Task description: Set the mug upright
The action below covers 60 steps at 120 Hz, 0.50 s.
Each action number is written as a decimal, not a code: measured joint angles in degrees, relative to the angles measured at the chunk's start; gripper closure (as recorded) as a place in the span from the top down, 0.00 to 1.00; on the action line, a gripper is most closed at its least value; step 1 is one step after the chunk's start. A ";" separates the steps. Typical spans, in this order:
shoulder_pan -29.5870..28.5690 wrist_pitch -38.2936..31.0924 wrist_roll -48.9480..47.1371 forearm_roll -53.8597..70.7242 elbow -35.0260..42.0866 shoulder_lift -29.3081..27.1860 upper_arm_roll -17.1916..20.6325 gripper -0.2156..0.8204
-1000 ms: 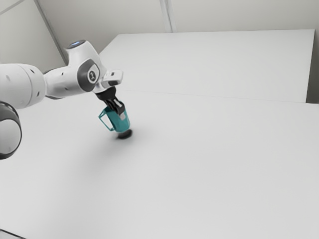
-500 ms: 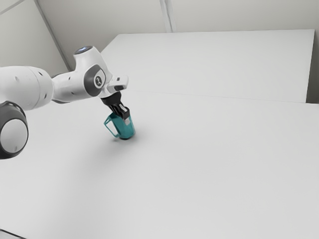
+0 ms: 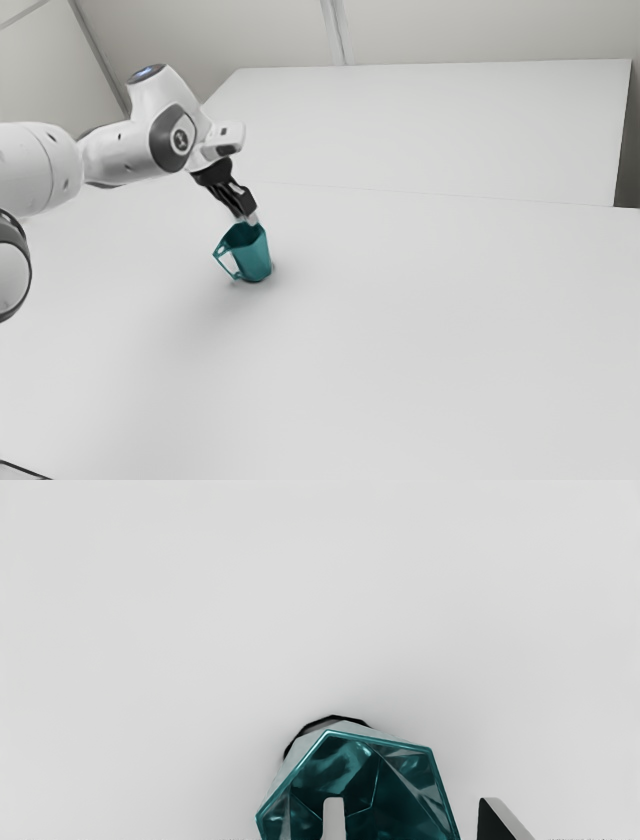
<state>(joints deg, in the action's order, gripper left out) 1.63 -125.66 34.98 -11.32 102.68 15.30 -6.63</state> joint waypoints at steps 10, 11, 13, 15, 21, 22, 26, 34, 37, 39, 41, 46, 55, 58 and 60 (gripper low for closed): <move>-0.06 0.64 -0.05 1.04 -0.11 -2.27 -0.15 0.47; -0.07 0.71 -0.06 1.12 -0.12 -2.49 -0.19 0.47; -0.07 0.90 -0.07 1.26 -0.15 -2.88 -0.28 0.49; -0.10 1.09 -0.08 1.39 -0.18 -3.21 -0.36 0.50; -0.13 1.65 -0.11 2.07 -0.30 -4.41 -0.58 0.53; -0.14 1.75 -0.12 2.22 -0.36 -4.60 -0.61 0.54; -0.13 2.22 -0.18 2.94 -0.73 -5.25 -0.68 0.56; -0.09 3.19 -0.45 4.90 -1.24 -6.76 -0.74 0.60; -0.10 3.55 -0.56 5.50 -1.34 -7.27 -0.78 0.61; -0.10 3.77 -0.63 5.83 -1.40 -7.56 -0.82 0.62; -0.12 3.97 -0.70 6.13 -1.54 -7.86 -0.85 0.64; -0.26 4.45 -0.85 6.78 -1.92 -8.63 -0.89 0.66; -0.65 5.57 -1.21 8.17 -2.45 -10.26 -0.92 0.69; -0.71 6.03 -1.37 8.63 -2.59 -10.69 -1.03 0.70; -0.75 6.33 -1.47 8.94 -2.79 -10.93 -1.11 0.71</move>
<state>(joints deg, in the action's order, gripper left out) 0.88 -119.32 33.50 -2.38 99.90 4.37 -7.74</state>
